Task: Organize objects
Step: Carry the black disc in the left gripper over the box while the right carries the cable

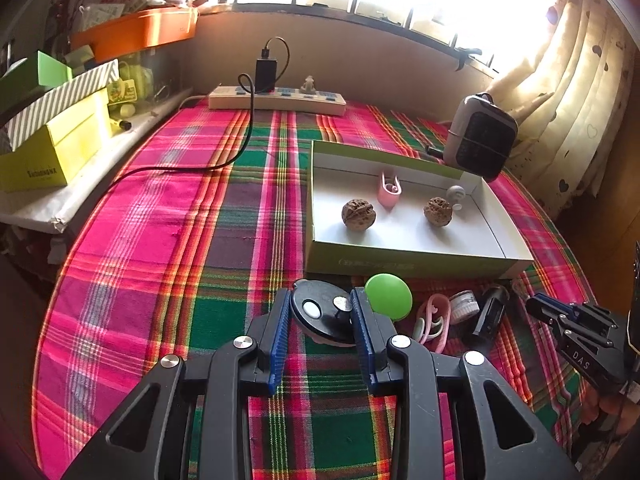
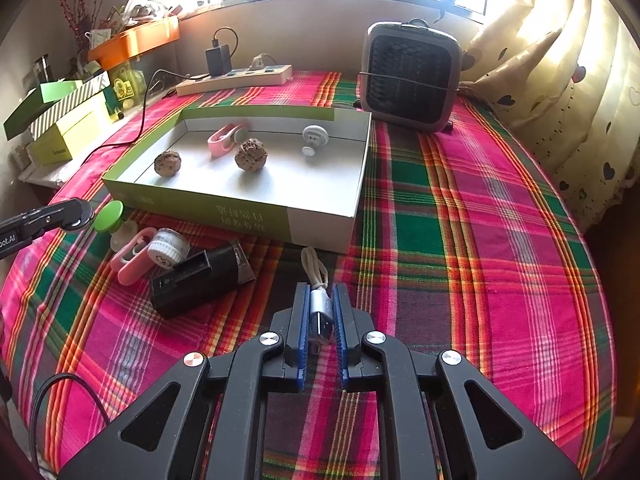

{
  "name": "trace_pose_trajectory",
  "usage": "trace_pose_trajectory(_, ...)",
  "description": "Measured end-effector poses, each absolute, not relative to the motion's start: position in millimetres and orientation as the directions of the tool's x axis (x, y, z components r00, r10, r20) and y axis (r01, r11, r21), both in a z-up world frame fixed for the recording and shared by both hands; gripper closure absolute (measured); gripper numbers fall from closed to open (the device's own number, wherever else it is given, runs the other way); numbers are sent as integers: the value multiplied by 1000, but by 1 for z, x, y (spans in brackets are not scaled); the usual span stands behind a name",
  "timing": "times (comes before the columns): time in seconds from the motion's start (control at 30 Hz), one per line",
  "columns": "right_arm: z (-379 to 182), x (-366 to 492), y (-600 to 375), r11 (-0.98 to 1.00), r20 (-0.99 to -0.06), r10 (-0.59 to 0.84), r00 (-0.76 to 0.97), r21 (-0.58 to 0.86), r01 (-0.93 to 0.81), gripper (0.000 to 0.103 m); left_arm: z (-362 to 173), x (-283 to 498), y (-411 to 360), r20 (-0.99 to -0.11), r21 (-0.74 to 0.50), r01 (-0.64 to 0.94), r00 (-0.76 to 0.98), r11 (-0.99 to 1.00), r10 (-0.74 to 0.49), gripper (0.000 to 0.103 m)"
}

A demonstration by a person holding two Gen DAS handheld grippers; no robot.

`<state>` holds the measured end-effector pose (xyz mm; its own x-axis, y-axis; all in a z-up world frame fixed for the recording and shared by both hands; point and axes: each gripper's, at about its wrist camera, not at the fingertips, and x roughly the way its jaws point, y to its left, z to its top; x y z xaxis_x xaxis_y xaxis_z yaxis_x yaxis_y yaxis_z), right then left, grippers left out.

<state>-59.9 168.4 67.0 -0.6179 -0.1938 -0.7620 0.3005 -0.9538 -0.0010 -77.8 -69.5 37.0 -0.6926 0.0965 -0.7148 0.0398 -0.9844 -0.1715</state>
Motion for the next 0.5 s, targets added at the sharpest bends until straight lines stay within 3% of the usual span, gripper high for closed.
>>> trace_pose_trajectory(0.5,87,-50,172,-953,-723,-213,-657,6,302,91,56,-69,-61,-679,-160,22,-728,-987,94,75)
